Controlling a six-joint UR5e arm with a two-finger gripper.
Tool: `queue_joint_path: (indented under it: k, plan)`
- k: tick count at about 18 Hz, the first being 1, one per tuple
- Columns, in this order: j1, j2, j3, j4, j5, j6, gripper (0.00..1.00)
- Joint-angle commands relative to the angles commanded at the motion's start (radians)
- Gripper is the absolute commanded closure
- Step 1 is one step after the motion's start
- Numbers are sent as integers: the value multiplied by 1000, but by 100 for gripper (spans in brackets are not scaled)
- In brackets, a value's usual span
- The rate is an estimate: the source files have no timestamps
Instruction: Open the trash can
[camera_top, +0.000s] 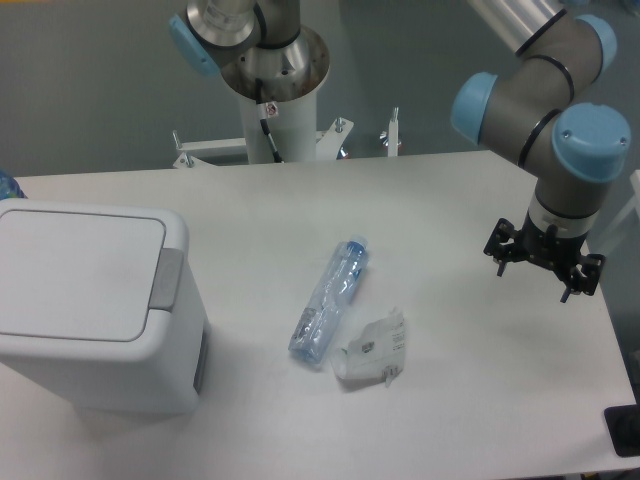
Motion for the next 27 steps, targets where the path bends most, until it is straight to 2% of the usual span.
queue_joint_path:
  k: [8, 12, 16, 21, 24, 27]
  plan:
    - [-8, 8, 6, -2, -46, -11, 0]
    - [-12, 69, -5, -29, -104, -38, 0]
    - [-103, 143, -6, -52, -133, -306, 0]
    - [-205, 202, 0, -51, -207, -538, 0]
    - [-268, 213, 15, -46, -239, -641, 0]
    - [-320, 248, 5, -49, -300, -704, 0]
